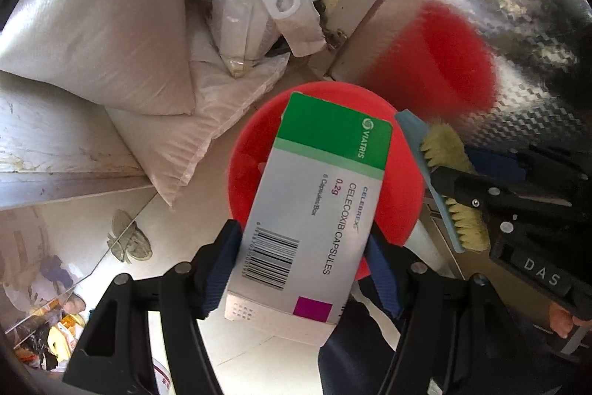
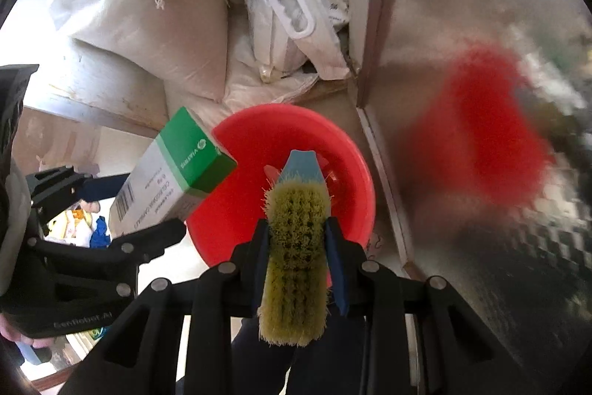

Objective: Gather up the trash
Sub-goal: 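Open both grippers to drop the box and brush into the red bucket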

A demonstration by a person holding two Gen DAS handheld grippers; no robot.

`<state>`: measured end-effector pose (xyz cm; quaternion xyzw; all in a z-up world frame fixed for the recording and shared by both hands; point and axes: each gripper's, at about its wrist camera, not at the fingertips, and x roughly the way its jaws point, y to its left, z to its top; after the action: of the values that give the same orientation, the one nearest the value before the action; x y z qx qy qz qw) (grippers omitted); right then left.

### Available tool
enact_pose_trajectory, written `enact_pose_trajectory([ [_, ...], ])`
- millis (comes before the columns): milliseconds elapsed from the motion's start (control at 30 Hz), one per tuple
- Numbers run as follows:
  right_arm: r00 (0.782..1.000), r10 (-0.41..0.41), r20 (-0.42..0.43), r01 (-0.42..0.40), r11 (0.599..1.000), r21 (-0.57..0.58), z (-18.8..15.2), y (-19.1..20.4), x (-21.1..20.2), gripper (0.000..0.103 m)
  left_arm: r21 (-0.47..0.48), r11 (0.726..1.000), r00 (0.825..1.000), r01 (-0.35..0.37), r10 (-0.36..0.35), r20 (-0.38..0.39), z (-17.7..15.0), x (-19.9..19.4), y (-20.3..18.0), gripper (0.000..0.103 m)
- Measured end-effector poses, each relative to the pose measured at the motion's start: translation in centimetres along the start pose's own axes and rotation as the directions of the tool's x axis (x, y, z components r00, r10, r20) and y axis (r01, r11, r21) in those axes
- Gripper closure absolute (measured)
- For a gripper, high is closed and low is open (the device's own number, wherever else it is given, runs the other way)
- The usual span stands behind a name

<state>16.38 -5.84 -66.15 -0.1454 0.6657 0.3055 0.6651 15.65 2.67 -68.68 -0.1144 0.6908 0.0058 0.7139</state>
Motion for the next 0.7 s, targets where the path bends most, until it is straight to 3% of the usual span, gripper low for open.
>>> enact_pose_trajectory([
  [200, 1.000, 0.007, -0.017, -0.008, 1.000, -0.013, -0.2, 0.0, -0.3, 0.074, -0.012, 1.000, 1.000, 0.015, -0.015, 0.001, 0.4, 0.5, 0.6, 0.038],
  [300, 0.999, 0.016, -0.032, -0.017, 1.000, -0.026, -0.2, 0.2, -0.3, 0.074, -0.021, 0.999, 1.000, 0.028, -0.028, -0.014, 0.5, 0.8, 0.9, 0.026],
  [333, 0.999, 0.014, -0.031, -0.015, 0.999, -0.030, -0.2, 0.3, -0.3, 0.071, -0.026, 0.999, 1.000, 0.027, -0.027, -0.012, 0.3, 0.6, 1.0, 0.025],
  [433, 1.000, -0.008, -0.009, 0.007, 0.999, -0.051, -0.3, 0.6, -0.7, 0.049, -0.030, 0.999, 1.000, 0.021, -0.022, -0.008, -0.1, -0.1, 1.1, 0.021],
  [700, 0.999, -0.031, 0.024, 0.033, 0.994, -0.104, -0.8, 2.5, -4.1, 0.034, -0.053, 0.998, 0.999, 0.043, -0.043, 0.006, -2.0, -5.2, 1.2, 0.020],
])
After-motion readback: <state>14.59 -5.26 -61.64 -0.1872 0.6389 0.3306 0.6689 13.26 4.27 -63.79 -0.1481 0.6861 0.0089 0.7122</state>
